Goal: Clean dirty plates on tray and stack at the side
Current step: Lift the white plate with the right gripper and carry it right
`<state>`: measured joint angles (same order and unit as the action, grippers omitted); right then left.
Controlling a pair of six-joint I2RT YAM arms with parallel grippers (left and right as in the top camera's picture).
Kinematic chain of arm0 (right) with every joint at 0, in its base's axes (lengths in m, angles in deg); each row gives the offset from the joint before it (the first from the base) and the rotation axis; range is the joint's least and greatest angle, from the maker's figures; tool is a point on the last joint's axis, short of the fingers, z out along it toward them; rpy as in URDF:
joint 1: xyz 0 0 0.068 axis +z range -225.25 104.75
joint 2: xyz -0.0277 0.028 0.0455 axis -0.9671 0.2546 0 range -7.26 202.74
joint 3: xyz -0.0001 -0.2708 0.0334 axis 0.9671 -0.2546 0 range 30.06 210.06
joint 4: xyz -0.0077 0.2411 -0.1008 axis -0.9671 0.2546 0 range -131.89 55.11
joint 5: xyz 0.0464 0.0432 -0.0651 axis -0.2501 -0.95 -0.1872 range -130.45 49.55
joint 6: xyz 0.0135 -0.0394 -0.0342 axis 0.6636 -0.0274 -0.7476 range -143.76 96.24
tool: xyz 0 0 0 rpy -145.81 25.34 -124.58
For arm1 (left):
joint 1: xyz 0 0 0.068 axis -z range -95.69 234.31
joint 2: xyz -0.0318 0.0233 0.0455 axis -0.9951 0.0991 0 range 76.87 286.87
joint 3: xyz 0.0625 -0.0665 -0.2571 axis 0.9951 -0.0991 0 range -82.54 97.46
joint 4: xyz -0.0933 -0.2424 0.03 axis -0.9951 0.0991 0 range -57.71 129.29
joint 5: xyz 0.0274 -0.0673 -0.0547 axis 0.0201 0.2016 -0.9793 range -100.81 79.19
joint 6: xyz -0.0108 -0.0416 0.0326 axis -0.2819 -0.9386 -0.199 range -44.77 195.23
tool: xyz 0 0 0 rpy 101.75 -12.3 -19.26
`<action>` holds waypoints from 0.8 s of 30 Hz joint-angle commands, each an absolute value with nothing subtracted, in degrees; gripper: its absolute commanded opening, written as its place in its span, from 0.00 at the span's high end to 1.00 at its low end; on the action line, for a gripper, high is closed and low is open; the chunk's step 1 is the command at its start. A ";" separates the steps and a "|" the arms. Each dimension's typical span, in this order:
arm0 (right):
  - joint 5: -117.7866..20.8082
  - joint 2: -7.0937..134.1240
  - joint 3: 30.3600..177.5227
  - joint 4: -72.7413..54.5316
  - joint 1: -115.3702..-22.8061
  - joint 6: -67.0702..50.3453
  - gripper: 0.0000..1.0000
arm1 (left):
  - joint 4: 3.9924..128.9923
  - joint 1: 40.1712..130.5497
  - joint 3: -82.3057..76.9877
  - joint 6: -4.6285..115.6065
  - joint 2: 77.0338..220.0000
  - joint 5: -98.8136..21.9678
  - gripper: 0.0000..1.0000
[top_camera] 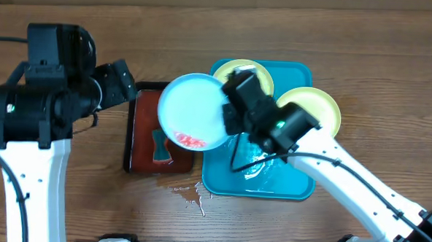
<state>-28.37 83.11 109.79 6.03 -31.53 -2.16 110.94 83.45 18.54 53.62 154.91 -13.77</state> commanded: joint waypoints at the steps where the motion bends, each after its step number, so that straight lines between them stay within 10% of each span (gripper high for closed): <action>1: -19.45 86.63 111.17 2.45 -27.13 0.45 0.96 | 111.81 83.16 19.70 54.93 152.35 -15.34 0.06; 24: 23.69 91.79 111.21 -3.91 -6.76 -0.23 0.96 | 113.10 83.19 19.68 54.91 151.11 -14.86 0.00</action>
